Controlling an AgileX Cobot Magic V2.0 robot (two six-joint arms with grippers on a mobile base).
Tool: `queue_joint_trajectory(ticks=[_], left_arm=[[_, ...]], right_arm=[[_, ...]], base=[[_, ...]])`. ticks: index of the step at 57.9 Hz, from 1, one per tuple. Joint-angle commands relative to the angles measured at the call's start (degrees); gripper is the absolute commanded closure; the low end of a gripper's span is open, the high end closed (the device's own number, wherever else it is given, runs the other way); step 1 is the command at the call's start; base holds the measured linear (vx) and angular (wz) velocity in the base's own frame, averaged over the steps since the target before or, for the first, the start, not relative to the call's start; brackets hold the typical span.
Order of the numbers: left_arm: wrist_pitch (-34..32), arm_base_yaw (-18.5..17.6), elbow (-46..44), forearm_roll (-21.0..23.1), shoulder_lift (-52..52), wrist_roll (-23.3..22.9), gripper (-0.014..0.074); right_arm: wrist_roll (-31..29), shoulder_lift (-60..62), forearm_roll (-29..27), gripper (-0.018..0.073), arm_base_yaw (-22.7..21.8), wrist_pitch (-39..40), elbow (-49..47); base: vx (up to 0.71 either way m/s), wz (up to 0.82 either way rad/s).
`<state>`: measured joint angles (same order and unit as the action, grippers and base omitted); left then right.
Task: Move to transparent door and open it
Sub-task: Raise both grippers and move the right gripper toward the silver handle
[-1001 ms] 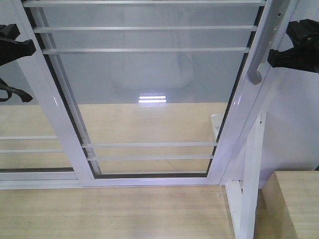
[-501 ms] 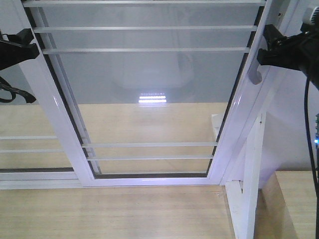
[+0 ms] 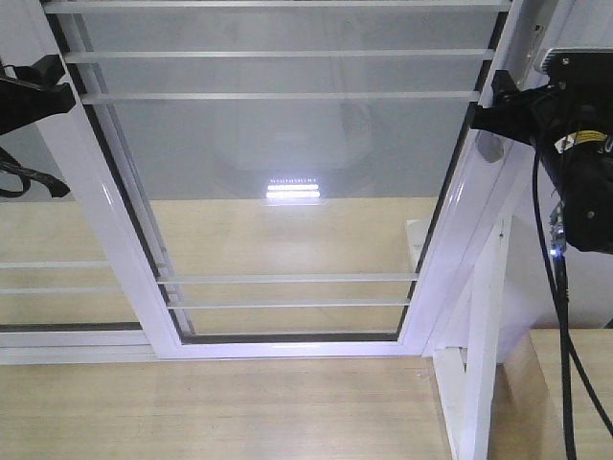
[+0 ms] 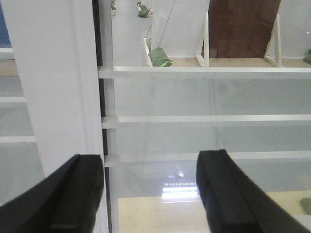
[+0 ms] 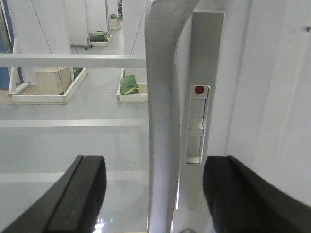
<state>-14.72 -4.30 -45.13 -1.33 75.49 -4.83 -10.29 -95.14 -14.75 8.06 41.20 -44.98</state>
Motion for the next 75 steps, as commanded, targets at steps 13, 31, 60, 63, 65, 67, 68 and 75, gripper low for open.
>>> queue_joint_trajectory(ticks=[13,31,60,63,65,67,68,75], left_arm=[[-5.1,-0.3,-2.1,0.1,-1.6,0.0,0.0062],[-5.3,-0.3,-2.1,0.1,-1.6,0.0,0.0062],[-5.2,-0.3,-2.1,0.1,-1.6,0.0,0.0062],[-5.2,-0.3,-2.1,0.1,-1.6,0.0,0.0062],[-5.2,-0.3,-2.1,0.1,-1.6,0.0,0.0062],[-5.2,-0.3,-2.1,0.1,-1.6,0.0,0.0062],[-5.2,-0.3,-2.1,0.1,-1.6,0.0,0.0062],[-5.1,-0.3,-2.1,0.1,-1.6,0.0,0.0062]], right_arm=[[-0.7,-4.1,0.3,0.0069,-0.2,6.0,-8.8],[-2.0,-6.7,-1.9,0.0069,-2.1,5.7,-10.6],[12.9,-8.7,16.8,0.0069,-8.2,6.5,-10.7],[12.9,-9.0,17.2,0.0069,-8.2,6.7,-10.7],[12.9,-9.1,17.5,0.0069,-8.2,7.1,-10.7],[12.9,-9.2,17.5,0.0069,-8.2,7.5,-10.7],[12.9,-9.3,17.5,0.0069,-8.2,7.6,-10.7],[12.9,-9.7,17.5,0.0069,-8.2,9.2,-10.7]], base=[[0.0,0.0],[0.0,0.0],[0.0,0.0],[0.0,0.0],[0.0,0.0],[0.0,0.0],[0.0,0.0],[0.0,0.0]])
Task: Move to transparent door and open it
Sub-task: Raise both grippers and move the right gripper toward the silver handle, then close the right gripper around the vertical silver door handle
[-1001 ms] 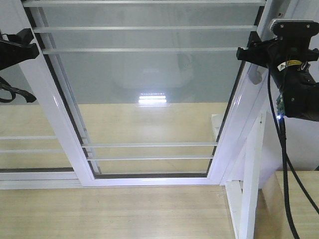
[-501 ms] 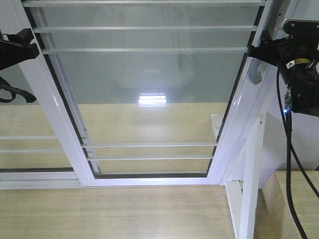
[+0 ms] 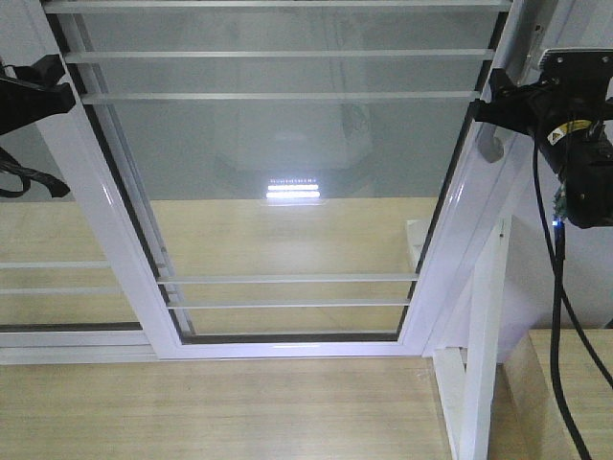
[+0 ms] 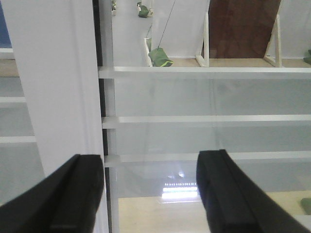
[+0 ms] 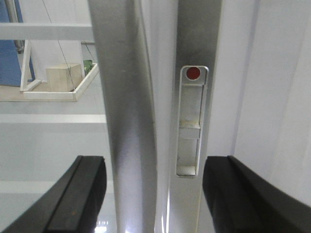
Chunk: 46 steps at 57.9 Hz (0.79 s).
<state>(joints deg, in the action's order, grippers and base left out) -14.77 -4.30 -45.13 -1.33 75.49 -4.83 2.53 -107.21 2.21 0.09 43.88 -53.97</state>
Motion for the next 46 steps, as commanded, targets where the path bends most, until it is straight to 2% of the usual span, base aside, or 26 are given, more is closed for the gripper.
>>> queue_joint_trajectory(ticks=[1,20,27,34,46], left_arm=[[-5.1,-0.3,-2.1,0.1,-1.6,0.0,0.0062],[-4.9,-0.3,-2.1,0.1,-1.6,0.0,0.0062],[-4.8,-0.3,-2.1,0.1,-1.6,0.0,0.0062],[-4.8,-0.3,-2.1,0.1,-1.6,0.0,0.0062],[-4.8,-0.3,-2.1,0.1,-1.6,0.0,0.0062]], right_arm=[[0.1,2.4,0.5,0.0069,-0.3,6.6,-1.8],[0.5,0.1,0.7,0.0069,-0.3,4.9,-7.4],[0.2,0.1,0.7,0.0096,-0.3,4.6,-7.7],[0.2,0.1,1.8,0.0202,-0.3,4.6,-7.7],[1.2,0.1,9.2,0.0396,-0.1,4.6,-7.7]], base=[[0.0,0.0],[0.0,0.0],[0.0,0.0],[0.0,0.0],[0.0,0.0]])
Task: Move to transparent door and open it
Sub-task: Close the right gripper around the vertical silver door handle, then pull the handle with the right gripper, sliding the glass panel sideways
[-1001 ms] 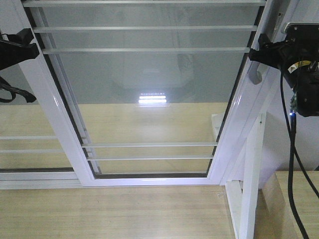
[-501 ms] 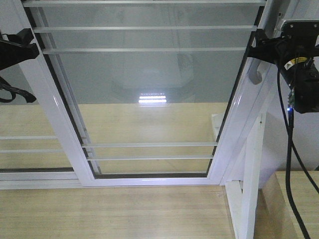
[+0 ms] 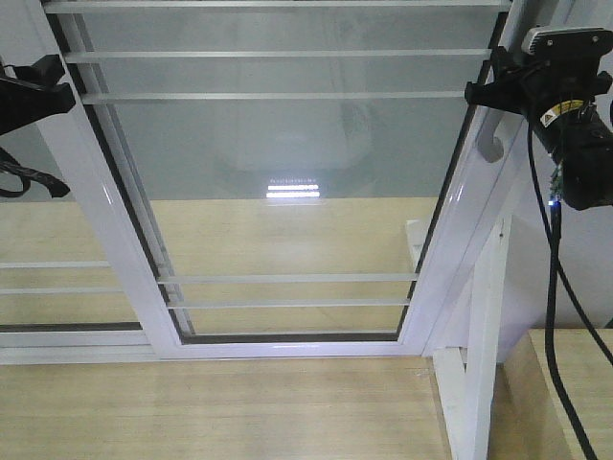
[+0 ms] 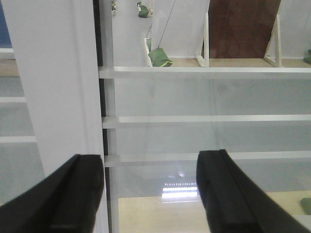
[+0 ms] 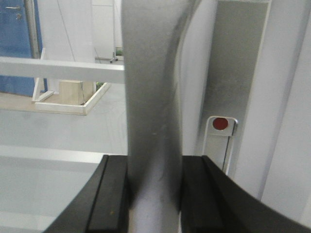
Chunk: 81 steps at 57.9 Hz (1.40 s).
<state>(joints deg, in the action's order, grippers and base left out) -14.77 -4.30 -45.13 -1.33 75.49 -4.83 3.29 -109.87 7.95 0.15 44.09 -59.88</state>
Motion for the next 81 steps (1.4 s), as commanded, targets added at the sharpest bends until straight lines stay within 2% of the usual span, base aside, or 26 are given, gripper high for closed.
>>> queue_joint_trajectory(ticks=[1,7,18,30,81], left_arm=[[-4.8,-0.3,-2.1,0.1,-1.6,0.0,0.0062],[-4.8,-0.3,-2.1,0.1,-1.6,0.0,0.0062],[-4.8,-0.3,-2.1,0.1,-1.6,0.0,0.0062],[-4.7,-0.3,-2.1,0.1,-1.6,0.0,0.0062],[-4.7,-0.3,-2.1,0.1,-1.6,0.0,0.0062]], right_arm=[[0.7,2.7,4.5,0.0402,-0.1,4.4,-1.8],[4.0,2.7,8.3,0.0403,-0.1,4.4,-1.8],[9.8,2.7,13.5,0.035,-0.1,5.6,-1.8],[13.1,2.7,17.9,0.0327,-0.1,6.4,-1.7],[12.1,2.7,17.2,0.0327,15.9,6.7,-1.7]], base=[[0.0,0.0],[0.0,0.0],[0.0,0.0],[0.0,0.0],[0.0,0.0]])
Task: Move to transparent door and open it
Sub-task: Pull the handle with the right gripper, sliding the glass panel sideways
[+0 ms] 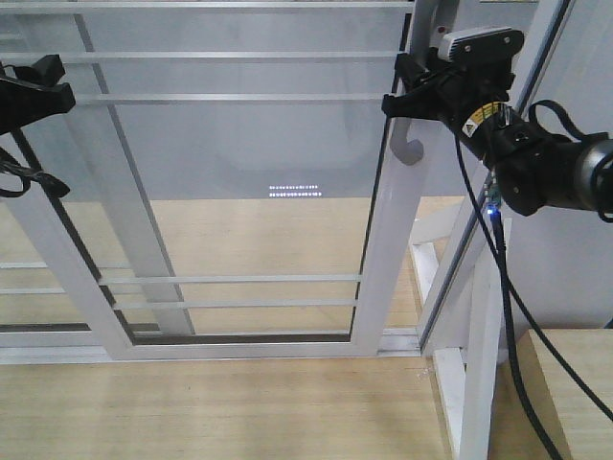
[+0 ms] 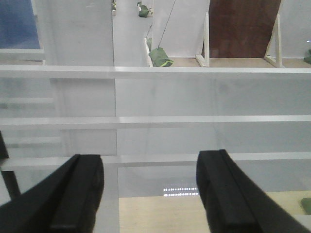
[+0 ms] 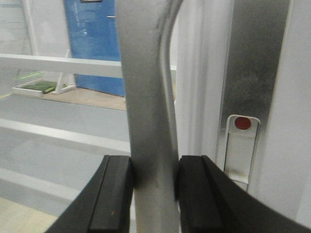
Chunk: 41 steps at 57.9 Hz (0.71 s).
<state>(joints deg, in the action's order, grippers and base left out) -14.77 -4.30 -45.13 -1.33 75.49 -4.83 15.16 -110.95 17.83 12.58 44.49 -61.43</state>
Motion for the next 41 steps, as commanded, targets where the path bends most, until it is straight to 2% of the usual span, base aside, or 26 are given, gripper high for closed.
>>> queue_joint_trajectory(ticks=[1,11,25,33,41], left_arm=[[-4.7,-0.3,-2.1,0.1,-1.6,0.0,0.0062],[-4.7,-0.3,-2.1,0.1,-1.6,0.0,0.0062],[-3.6,-0.3,-2.1,-0.1,-1.6,0.0,0.0062],[-0.7,-0.3,-2.1,-1.1,-1.6,0.0,0.0062],[2.2,-0.5,-2.1,-5.4,-1.6,-0.1,0.0062]], right_arm=[[0.2,3.8,7.3,0.0327,3.7,6.3,-0.1],[-0.1,3.8,7.8,0.0327,5.6,6.2,-0.1],[0.0,6.8,10.1,0.0327,5.0,3.9,0.1],[0.0,11.0,10.1,0.0327,4.4,-2.1,0.1],[0.0,16.3,10.3,0.0347,3.9,-12.4,0.1]], base=[[0.0,0.0],[0.0,0.0],[0.0,0.0],[0.0,0.0],[0.0,0.0]])
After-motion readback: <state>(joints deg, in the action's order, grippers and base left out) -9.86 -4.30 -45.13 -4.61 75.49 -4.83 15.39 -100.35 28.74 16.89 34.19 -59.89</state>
